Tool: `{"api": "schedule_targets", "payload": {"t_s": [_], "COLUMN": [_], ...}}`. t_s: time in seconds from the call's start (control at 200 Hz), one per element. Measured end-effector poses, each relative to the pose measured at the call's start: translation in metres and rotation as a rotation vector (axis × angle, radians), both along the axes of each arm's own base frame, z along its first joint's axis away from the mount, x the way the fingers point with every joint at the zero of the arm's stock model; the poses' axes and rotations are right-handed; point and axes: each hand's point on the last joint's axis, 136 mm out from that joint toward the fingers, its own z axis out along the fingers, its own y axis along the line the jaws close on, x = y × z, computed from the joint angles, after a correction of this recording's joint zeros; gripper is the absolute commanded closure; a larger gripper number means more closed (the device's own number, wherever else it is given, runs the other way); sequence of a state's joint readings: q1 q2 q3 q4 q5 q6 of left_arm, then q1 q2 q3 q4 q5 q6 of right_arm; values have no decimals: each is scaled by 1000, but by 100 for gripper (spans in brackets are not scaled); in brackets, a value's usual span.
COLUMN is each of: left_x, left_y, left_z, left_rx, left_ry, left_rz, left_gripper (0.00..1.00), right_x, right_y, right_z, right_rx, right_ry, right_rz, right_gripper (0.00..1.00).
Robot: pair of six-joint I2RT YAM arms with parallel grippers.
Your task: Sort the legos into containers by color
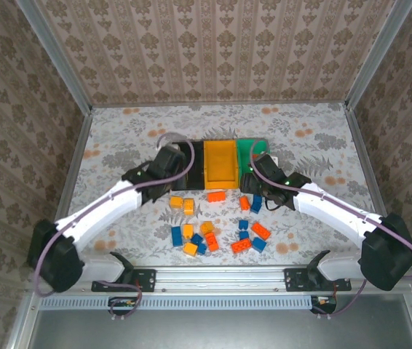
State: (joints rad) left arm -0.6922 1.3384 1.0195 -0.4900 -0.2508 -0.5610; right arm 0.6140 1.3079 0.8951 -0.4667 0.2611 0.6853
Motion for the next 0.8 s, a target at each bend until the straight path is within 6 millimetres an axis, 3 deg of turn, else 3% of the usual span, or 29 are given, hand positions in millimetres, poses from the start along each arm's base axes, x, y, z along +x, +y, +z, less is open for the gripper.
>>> {"api": "schedule_targets", "payload": {"t_s": [0.14, 0.255, 0.435, 0.64, 0.8], "left_x": [49, 72, 86, 84, 63], "left_y": [-6, -10, -14, -21, -38], "left_z": [-17, -40, -58, -41, 6], "left_rx": [65, 122, 161, 146, 67], "left_ry": [22, 62, 92, 58, -39], "left_rz": [34, 40, 36, 14, -45], "left_gripper": [80, 79, 50, 27, 2], "right_x": [-1, -4, -7, -9, -19], "right_y": [-3, -7, -9, -9, -13], "right_z": [-1, -2, 0, 3, -4], "right_rx": [-5, -4, 3, 11, 1], "right_ry": [1, 2, -5, -6, 39], "right_rz": [-8, -14, -15, -14, -8], "right_gripper": [22, 22, 21, 21, 21]}}
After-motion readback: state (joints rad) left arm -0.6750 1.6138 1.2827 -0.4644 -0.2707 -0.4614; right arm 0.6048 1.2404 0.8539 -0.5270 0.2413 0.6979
